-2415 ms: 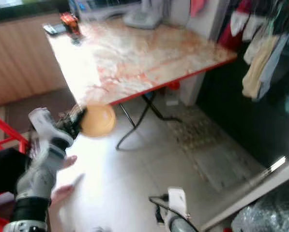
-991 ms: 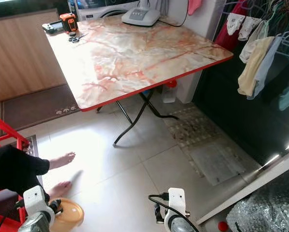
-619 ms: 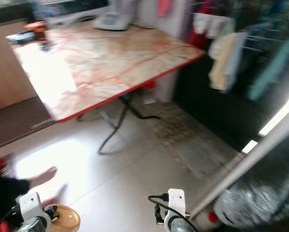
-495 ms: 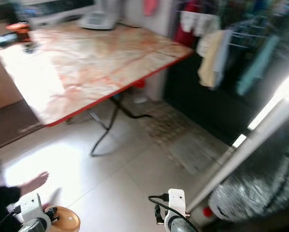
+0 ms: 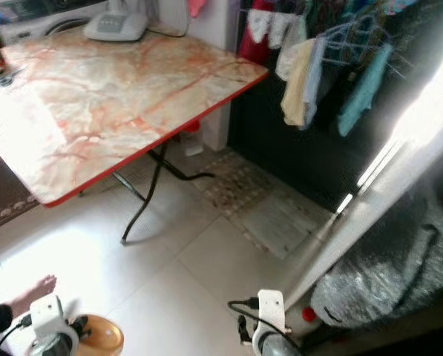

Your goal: Restocking fridge

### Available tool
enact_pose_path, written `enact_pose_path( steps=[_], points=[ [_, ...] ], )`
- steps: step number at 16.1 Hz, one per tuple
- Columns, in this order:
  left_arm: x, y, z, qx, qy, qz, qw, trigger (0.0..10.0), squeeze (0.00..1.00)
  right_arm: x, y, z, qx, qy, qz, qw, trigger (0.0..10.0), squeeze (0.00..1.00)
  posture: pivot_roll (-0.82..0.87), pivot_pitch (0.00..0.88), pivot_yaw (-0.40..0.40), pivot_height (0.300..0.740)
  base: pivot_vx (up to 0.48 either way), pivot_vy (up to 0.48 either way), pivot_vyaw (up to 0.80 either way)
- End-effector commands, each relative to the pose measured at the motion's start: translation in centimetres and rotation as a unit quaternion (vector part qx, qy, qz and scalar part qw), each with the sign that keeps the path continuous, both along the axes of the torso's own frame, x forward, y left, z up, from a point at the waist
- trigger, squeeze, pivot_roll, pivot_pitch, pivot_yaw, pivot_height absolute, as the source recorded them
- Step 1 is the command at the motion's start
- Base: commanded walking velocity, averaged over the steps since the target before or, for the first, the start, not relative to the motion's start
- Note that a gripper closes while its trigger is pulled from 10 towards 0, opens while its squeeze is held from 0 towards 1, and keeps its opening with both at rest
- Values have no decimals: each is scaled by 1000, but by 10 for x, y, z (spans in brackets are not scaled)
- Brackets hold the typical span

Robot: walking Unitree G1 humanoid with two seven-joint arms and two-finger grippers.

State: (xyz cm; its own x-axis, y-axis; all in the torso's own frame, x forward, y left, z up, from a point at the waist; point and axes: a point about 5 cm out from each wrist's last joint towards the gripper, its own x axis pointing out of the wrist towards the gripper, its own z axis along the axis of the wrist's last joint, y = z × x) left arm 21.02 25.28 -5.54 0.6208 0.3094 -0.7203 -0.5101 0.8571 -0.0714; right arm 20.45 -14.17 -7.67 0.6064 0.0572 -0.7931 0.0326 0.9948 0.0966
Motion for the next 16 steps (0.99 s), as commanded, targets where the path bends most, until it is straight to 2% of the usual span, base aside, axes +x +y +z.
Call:
enact_pose_path(
  steps=[1, 3, 7, 16],
  points=[
    [-10, 4, -5, 1, 19, 3, 1000, 10000, 0, -3, 2, -2, -1, 9, 7, 1000, 10000, 0, 40, 72, -14, 740, 0, 0, 0],
    [-10, 3, -5, 2, 20, 0, 1000, 10000, 0, -3, 3, -2, 3, 8, 6, 1000, 10000, 0, 42, 75, -13, 740, 0, 0, 0],
    [-9, 1, -5, 0, 19, -6, 1000, 10000, 0, -3, 3, -2, 3, 9, 8, 1000, 10000, 0, 42, 79, -11, 740, 0, 305, -800],
    [-7, -1, -5, 6, 20, -17, 1000, 10000, 0, -3, 4, -2, 3, 11, 11, 1000, 10000, 0, 43, 79, -8, 740, 0, 0, -800]
  ],
)
